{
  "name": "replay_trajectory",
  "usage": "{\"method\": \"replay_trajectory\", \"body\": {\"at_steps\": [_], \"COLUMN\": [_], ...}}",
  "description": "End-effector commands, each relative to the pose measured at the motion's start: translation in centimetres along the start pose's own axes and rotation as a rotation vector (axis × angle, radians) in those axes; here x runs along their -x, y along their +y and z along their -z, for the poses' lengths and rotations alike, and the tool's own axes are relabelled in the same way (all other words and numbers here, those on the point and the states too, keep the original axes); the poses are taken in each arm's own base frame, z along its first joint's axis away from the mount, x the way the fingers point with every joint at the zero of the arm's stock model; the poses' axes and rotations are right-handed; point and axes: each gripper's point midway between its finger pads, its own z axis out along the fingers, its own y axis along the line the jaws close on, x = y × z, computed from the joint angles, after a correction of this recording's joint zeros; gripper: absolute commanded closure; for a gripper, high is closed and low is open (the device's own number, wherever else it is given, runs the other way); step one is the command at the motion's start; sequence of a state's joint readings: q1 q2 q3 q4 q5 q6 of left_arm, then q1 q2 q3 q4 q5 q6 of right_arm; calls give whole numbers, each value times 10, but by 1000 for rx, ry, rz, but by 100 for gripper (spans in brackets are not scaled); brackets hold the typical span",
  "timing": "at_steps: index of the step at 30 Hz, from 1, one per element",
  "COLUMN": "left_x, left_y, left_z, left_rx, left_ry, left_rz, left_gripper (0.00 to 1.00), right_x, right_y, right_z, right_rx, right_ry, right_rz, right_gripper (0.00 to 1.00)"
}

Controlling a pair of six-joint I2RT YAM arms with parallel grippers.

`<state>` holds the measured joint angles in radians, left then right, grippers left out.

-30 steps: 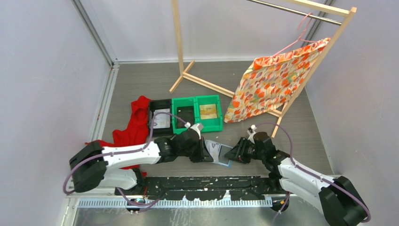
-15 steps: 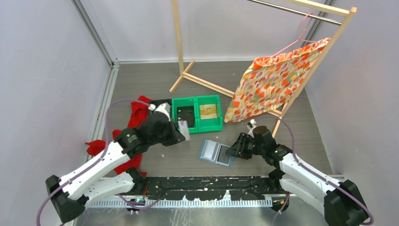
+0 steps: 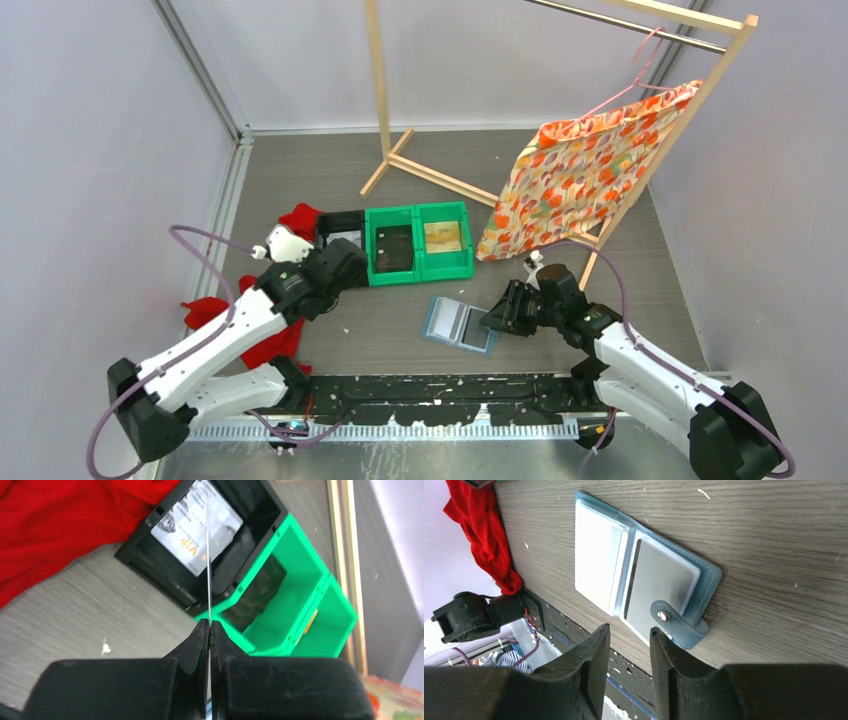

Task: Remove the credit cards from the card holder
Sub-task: Place the credit card in the storage box.

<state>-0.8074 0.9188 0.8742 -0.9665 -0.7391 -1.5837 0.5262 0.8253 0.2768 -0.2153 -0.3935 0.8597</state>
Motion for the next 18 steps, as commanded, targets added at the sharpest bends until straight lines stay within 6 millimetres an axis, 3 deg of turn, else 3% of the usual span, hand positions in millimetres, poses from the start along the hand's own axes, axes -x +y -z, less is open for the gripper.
{"method": "replay_trajectory", "body": {"at_steps": [1, 7, 13, 18], "left_x": [35, 21, 21, 4], "left_y": [-26, -48, -52, -50], "left_z": [-12, -41, -61, -80], "left_rx": [35, 40, 8, 25], "left_ry": [-211, -192, -242, -183], "left_rz": [205, 337, 487, 571], "left_gripper": [100, 100, 99, 99], "right_x": [9, 8, 4, 4], "right_y": [15, 16, 11, 11], "right_z": [6, 9, 9, 10], "right_rx": [36, 38, 23, 17], "right_ry": [-23, -21, -15, -10], "right_rz": [37, 34, 25, 22], "right_gripper": [60, 60, 60, 60]}}
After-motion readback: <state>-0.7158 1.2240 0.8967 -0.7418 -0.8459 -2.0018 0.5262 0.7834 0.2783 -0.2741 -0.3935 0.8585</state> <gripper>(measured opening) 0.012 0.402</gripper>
